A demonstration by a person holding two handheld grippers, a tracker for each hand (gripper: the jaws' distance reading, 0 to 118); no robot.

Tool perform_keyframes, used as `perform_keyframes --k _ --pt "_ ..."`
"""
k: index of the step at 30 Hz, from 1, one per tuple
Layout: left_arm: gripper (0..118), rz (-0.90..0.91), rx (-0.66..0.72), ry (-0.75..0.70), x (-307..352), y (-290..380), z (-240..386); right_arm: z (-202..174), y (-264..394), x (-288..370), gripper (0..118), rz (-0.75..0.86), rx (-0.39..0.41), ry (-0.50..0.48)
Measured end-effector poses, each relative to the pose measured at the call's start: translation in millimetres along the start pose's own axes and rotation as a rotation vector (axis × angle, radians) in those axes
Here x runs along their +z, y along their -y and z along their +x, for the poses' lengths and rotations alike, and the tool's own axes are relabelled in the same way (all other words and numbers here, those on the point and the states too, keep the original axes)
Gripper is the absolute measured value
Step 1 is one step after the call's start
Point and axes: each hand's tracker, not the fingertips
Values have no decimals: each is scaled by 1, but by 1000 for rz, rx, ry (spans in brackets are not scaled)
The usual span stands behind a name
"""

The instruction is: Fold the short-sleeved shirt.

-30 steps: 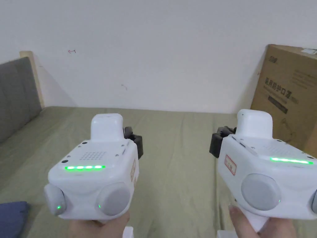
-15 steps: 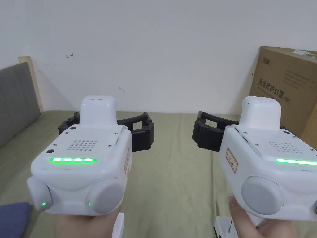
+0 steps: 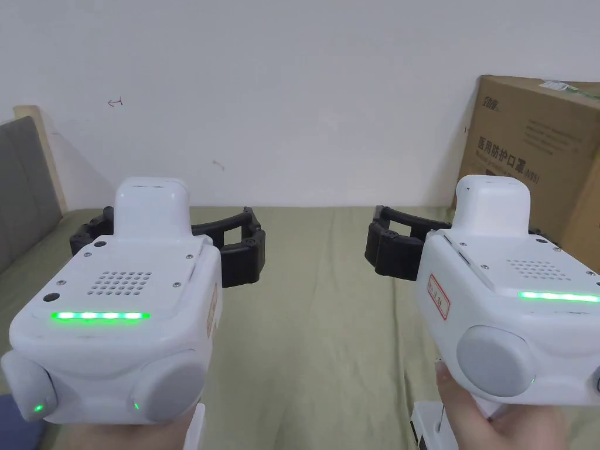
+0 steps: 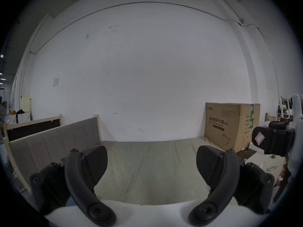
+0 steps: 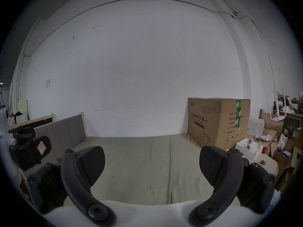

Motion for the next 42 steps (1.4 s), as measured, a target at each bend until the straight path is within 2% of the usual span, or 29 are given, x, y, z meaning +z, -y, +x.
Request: perform_keyframes --k 9,16,20,29,42 --pt "111 -8 0 3 -3 2 -5 -4 1 -1 114 9 31 3" --pt "111 -18 7 -21 -5 1 -7 -2 1 -8 114 -1 13 -4" --pt "111 -33 -42 -45 -9 3 -3 -2 2 -13 114 -10 8 -6" --pt "111 -37 7 15 -8 2 -4 -5 7 -18 115 -36 11 0" --pt "111 -52 42 23 -7 1 -8 -10 5 -19 114 -44 -3 -14"
